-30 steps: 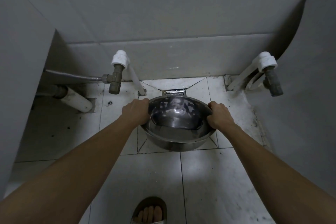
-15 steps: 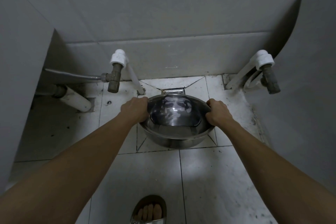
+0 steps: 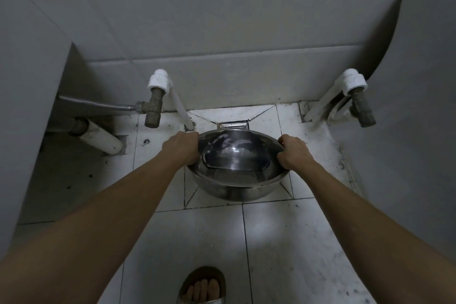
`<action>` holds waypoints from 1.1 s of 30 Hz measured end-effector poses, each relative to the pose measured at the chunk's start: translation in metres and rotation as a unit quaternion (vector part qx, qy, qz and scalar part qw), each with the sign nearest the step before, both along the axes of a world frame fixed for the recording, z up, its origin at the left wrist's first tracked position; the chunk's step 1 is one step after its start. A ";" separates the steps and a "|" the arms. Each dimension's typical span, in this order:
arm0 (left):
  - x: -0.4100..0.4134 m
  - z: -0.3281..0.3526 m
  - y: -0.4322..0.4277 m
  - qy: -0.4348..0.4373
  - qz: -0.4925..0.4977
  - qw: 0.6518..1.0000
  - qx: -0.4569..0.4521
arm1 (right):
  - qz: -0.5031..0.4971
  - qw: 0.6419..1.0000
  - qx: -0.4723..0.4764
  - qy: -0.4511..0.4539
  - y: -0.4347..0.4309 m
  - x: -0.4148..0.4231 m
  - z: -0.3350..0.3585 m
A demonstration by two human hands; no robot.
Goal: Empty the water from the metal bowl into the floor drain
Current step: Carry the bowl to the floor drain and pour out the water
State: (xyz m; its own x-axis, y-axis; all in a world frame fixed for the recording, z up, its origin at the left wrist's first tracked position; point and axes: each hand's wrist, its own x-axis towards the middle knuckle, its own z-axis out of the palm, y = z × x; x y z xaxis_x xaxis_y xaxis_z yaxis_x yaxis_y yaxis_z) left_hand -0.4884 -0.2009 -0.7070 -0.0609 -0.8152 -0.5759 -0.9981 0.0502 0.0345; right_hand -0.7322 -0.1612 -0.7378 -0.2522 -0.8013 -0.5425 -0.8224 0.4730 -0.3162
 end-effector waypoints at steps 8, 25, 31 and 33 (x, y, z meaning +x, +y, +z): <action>0.000 0.001 -0.004 -0.013 -0.007 1.000 0.010 | -0.009 1.000 0.008 -0.012 0.002 0.002 -0.002; 0.004 -0.002 -0.007 -0.021 -0.014 0.999 0.021 | -0.017 1.000 0.012 -0.021 0.000 0.006 0.000; 0.004 -0.001 -0.009 -0.022 -0.005 0.999 0.034 | -0.016 1.000 0.015 -0.013 -0.002 0.006 0.003; 0.003 0.000 -0.009 -0.021 -0.001 0.999 0.037 | -0.015 1.000 0.015 -0.009 -0.002 0.006 0.004</action>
State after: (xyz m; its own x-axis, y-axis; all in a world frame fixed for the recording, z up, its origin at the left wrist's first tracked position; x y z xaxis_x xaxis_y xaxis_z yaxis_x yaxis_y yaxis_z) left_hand -0.4853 -0.2099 -0.7072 -0.0365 -0.7699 -0.6371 -0.9987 0.0503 -0.0036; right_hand -0.7262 -0.1630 -0.7343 -0.2661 -0.7763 -0.5714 -0.8022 0.5070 -0.3153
